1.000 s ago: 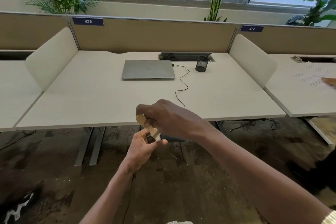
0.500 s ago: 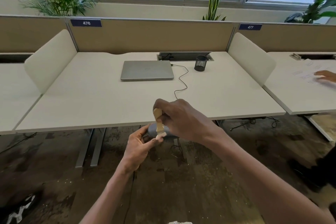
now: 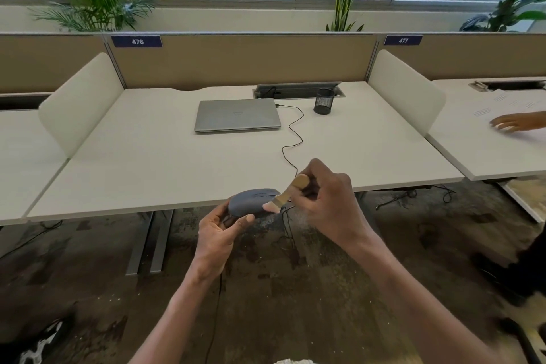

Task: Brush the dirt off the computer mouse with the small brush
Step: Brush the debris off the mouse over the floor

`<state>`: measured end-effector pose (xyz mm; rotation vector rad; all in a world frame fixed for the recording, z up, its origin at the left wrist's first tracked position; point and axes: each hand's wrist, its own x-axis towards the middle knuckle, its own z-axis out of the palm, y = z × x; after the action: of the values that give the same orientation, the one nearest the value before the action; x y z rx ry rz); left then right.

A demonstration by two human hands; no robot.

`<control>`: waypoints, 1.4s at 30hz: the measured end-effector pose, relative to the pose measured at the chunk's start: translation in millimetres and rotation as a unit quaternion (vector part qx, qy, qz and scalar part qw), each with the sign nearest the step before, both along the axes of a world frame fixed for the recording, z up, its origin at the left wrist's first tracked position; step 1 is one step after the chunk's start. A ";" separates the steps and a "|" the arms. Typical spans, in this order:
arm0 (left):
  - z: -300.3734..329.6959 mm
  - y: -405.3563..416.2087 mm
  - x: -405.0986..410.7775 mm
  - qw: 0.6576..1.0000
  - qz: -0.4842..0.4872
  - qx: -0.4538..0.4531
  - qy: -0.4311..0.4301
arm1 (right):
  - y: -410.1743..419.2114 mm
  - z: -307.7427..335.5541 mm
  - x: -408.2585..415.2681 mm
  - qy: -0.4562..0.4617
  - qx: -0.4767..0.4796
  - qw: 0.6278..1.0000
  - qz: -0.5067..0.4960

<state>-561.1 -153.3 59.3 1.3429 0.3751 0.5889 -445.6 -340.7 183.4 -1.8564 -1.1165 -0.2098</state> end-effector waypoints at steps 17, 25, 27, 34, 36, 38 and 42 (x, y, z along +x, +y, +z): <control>2.0 -0.1 -5.8 1.000 -0.010 -0.021 -0.016 | -29.7 -22.7 10.2 0.087 0.095 0.983 -0.134; 0.9 -5.8 -7.3 0.999 -0.042 -0.014 -0.009 | -20.2 -16.7 6.4 0.079 0.083 0.987 -0.111; 0.2 -5.1 -8.1 0.999 -0.041 -0.013 -0.007 | -19.0 -11.6 11.7 0.038 0.075 0.987 -0.134; 3.5 -5.6 -7.3 0.998 -0.057 -0.030 0.010 | -6.4 0.6 24.8 0.041 0.038 0.993 -0.107; 8.0 -7.0 -7.2 0.997 -0.065 -0.043 0.021 | -4.6 1.8 29.7 0.048 0.057 0.989 -0.130; 11.5 -7.7 -6.5 0.996 -0.068 -0.048 0.023 | -6.2 2.3 32.8 0.066 0.071 0.986 -0.133; 13.6 -6.3 -4.3 0.996 -0.073 -0.053 0.022 | -7.7 -0.8 36.5 0.053 0.030 0.991 -0.119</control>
<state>-565.4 -159.6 72.9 1.2711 0.3362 0.4135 -409.1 -348.4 182.6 -1.9212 -0.8083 -0.2747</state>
